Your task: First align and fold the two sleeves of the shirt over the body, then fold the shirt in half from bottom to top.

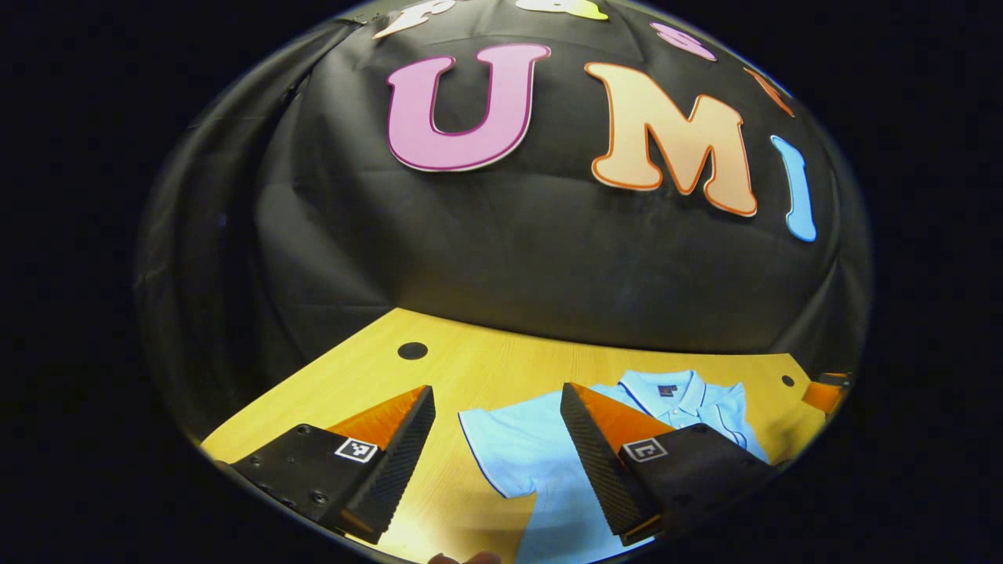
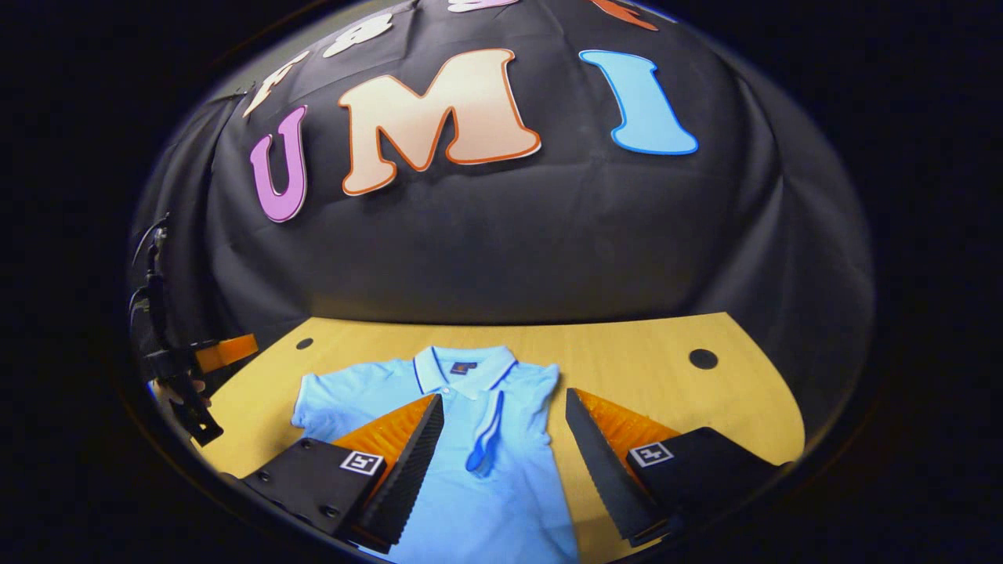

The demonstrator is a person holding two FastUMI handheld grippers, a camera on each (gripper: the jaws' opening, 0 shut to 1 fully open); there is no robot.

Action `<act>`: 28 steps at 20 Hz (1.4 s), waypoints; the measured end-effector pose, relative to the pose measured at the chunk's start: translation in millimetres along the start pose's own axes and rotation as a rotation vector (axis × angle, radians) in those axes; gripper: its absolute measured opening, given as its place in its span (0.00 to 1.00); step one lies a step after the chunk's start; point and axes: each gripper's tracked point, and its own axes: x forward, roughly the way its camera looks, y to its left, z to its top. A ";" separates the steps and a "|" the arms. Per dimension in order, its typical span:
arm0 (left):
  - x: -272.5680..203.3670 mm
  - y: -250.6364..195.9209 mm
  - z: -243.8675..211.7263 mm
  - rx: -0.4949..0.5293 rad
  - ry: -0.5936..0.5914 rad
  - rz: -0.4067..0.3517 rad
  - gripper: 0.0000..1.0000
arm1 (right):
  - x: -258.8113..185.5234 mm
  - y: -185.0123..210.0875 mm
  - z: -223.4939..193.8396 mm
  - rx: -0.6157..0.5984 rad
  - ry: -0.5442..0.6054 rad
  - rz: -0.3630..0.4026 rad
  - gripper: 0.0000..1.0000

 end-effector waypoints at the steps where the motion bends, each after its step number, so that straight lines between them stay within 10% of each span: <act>1: 8.2 -1.4 -8.0 0.004 0.017 0.004 0.97 | -9.3 -7.9 -4.5 -0.011 0.009 -0.011 0.98; 23: 72.0 -4.9 -123.5 0.020 0.277 0.036 0.94 | -73.0 -60.0 -59.8 0.022 0.133 -0.069 0.98; 28: 80.9 -32.6 -119.7 0.068 0.273 -0.060 0.17 | -81.8 -56.8 -66.3 0.023 0.142 -0.064 0.98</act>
